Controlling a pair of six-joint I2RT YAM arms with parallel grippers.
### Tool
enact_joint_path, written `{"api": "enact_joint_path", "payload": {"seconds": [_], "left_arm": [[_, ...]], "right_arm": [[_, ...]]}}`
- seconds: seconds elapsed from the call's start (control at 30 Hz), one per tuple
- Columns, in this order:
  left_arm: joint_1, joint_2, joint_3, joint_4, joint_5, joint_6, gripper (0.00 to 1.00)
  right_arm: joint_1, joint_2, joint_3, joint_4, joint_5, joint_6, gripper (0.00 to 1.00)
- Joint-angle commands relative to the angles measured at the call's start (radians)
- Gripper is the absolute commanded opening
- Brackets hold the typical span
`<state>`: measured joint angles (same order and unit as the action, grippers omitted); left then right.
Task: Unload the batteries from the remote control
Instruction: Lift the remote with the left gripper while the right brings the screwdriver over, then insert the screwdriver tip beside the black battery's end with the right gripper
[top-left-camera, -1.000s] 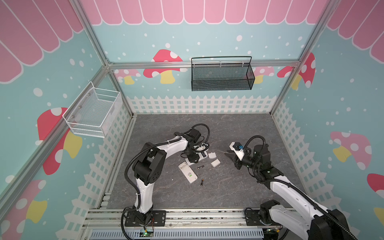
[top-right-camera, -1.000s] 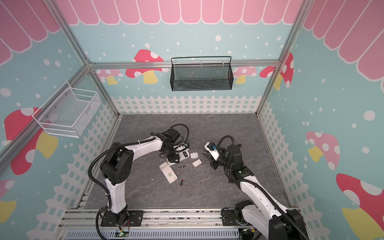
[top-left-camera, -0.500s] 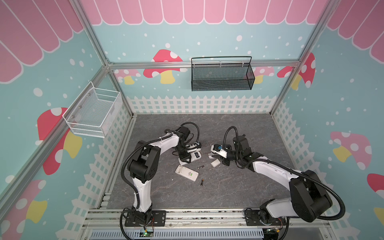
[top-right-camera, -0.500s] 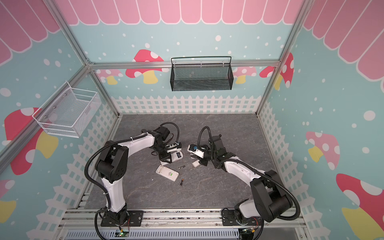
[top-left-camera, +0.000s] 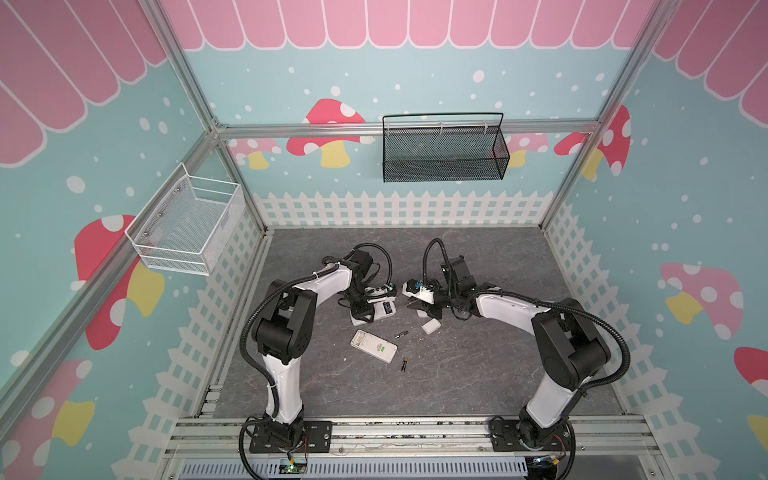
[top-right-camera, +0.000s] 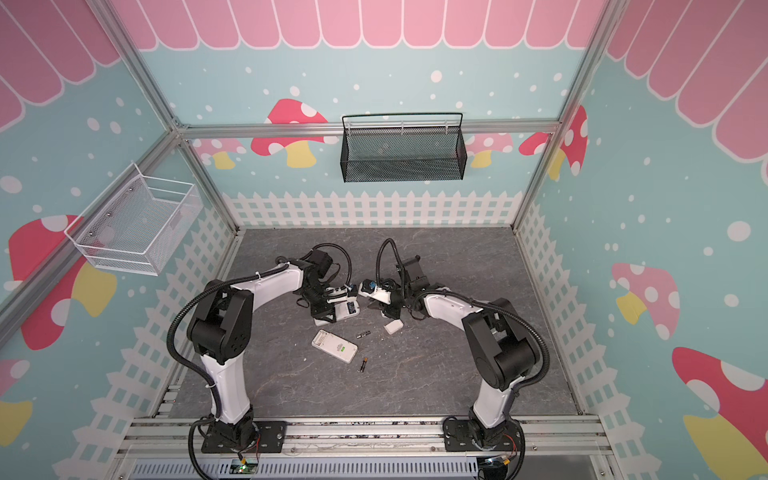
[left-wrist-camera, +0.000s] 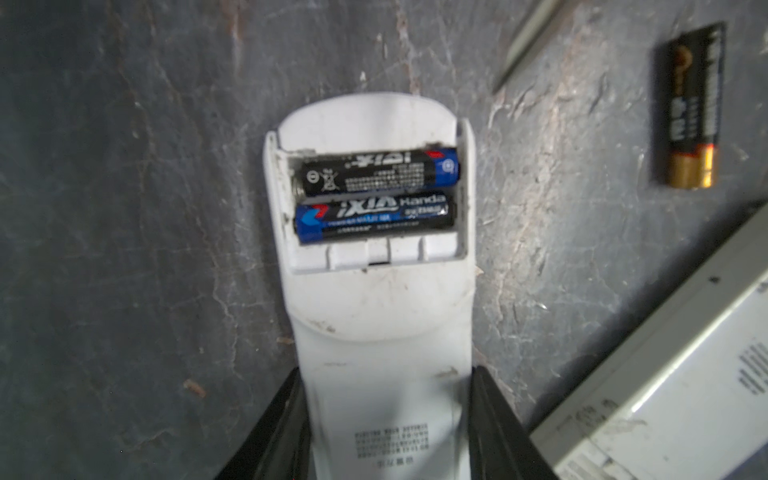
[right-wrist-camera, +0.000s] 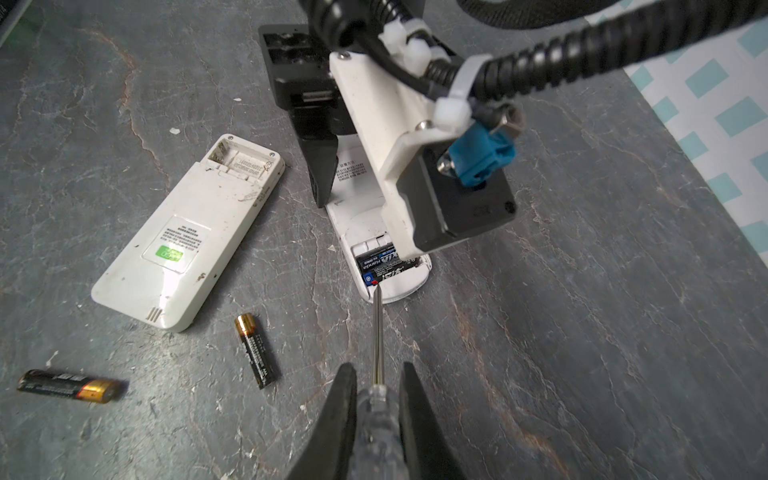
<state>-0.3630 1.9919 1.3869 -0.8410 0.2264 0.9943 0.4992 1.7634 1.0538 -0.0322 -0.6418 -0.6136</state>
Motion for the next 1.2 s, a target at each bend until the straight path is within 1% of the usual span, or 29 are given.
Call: {"api": "enact_joint_path", "payload": {"seconds": [0.0, 0.17, 0.4, 0.5, 0.7, 0.77, 0.87, 1.03, 1.17], "left_arm": [[-0.003, 0.013, -0.005, 0.009, -0.034, 0.064, 0.3], [-0.011, 0.004, -0.018, 0.008, -0.045, 0.067, 0.31], [-0.013, -0.007, -0.019, 0.004, -0.028, 0.059, 0.31], [-0.012, -0.008, -0.019, -0.003, -0.019, 0.062, 0.3], [-0.013, -0.016, -0.021, -0.033, 0.005, 0.079, 0.3], [-0.013, -0.016, -0.024, -0.033, 0.002, 0.084, 0.3], [-0.015, -0.019, -0.027, -0.036, -0.009, 0.094, 0.29], [-0.015, -0.016, -0.026, -0.047, -0.003, 0.111, 0.29], [-0.015, -0.018, -0.029, -0.05, -0.004, 0.121, 0.3]], "right_arm": [[0.01, 0.031, 0.045, -0.038, -0.07, -0.032, 0.0], [0.021, 0.078, 0.096, -0.096, -0.095, -0.048, 0.0], [0.03, 0.109, 0.116, -0.098, -0.108, -0.046, 0.0], [0.031, 0.117, 0.122, -0.08, -0.101, -0.042, 0.0], [0.027, 0.098, 0.071, 0.042, -0.062, -0.002, 0.0], [0.028, 0.093, 0.068, 0.038, -0.058, -0.004, 0.0], [0.026, 0.081, 0.071, -0.012, -0.055, -0.034, 0.0], [0.023, 0.093, 0.119, -0.188, -0.056, -0.118, 0.0], [0.018, 0.088, 0.125, -0.211, -0.053, -0.126, 0.0]]}}
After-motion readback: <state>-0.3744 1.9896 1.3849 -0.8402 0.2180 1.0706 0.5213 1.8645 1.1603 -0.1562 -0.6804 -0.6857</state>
